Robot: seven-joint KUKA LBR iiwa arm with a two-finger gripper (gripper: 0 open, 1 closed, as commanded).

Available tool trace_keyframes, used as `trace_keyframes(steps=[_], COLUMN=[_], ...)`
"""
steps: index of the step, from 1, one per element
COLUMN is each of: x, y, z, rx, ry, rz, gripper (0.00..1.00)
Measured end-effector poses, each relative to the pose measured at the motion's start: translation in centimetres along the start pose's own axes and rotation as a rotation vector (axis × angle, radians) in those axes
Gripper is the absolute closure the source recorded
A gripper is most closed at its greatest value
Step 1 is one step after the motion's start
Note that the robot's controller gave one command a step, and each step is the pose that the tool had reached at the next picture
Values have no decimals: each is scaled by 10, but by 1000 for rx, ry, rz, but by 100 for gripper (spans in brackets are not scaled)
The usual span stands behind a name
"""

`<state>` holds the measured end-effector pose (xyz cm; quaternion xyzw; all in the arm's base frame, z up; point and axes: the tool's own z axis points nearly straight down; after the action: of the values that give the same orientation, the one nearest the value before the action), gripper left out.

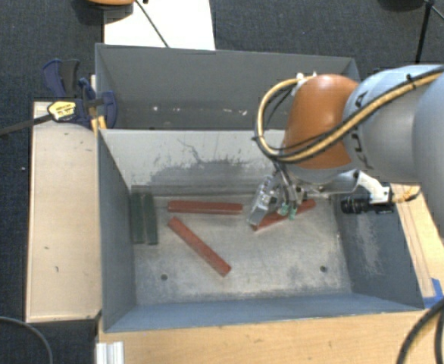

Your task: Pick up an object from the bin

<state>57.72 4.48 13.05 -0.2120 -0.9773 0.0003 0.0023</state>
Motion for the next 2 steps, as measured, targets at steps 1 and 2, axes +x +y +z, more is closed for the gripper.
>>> trace_keyframes(steps=[1,2], x=[10,2], y=[13,30], z=[-68,45], rx=[-1,-5], ry=[-3,-10], rz=[-41,-39], gripper=[100,0])
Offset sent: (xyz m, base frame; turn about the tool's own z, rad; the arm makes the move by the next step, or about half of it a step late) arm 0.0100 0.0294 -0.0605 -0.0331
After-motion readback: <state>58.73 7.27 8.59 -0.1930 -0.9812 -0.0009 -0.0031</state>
